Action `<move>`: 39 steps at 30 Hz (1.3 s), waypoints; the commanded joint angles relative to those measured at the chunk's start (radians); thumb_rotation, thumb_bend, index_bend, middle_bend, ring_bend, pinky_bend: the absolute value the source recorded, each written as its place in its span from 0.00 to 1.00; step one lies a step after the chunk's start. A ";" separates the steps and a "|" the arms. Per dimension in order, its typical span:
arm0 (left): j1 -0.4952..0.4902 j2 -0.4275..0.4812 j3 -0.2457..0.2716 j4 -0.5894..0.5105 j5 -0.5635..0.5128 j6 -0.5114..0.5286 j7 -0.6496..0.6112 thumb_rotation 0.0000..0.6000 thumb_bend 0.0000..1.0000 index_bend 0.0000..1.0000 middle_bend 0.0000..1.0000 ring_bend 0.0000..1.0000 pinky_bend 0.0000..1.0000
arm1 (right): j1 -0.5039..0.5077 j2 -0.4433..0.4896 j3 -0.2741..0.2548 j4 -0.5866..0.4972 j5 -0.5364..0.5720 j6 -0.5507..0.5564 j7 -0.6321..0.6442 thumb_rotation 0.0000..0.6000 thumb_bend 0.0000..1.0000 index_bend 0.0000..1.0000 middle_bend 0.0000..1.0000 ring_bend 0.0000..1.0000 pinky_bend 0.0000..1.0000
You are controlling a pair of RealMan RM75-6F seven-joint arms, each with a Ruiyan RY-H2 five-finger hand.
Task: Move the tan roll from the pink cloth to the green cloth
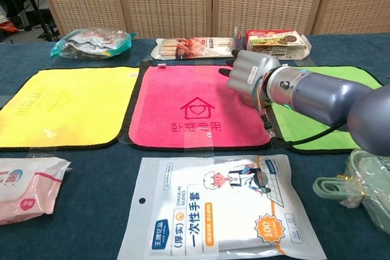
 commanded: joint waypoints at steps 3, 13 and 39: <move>0.000 0.000 0.000 -0.002 0.000 0.001 0.002 1.00 0.39 0.08 0.00 0.00 0.00 | -0.012 0.015 -0.006 -0.011 0.002 0.009 0.001 1.00 0.50 0.23 0.00 0.00 0.05; 0.003 0.004 -0.004 -0.005 -0.003 0.007 0.001 1.00 0.39 0.08 0.00 0.00 0.00 | -0.046 0.046 -0.019 -0.017 0.015 0.024 0.014 1.00 0.49 0.23 0.00 0.00 0.05; 0.004 0.007 -0.004 -0.010 0.000 0.012 0.002 1.00 0.39 0.08 0.00 0.00 0.00 | -0.123 0.101 -0.023 -0.005 0.056 0.046 0.035 1.00 0.49 0.23 0.00 0.00 0.05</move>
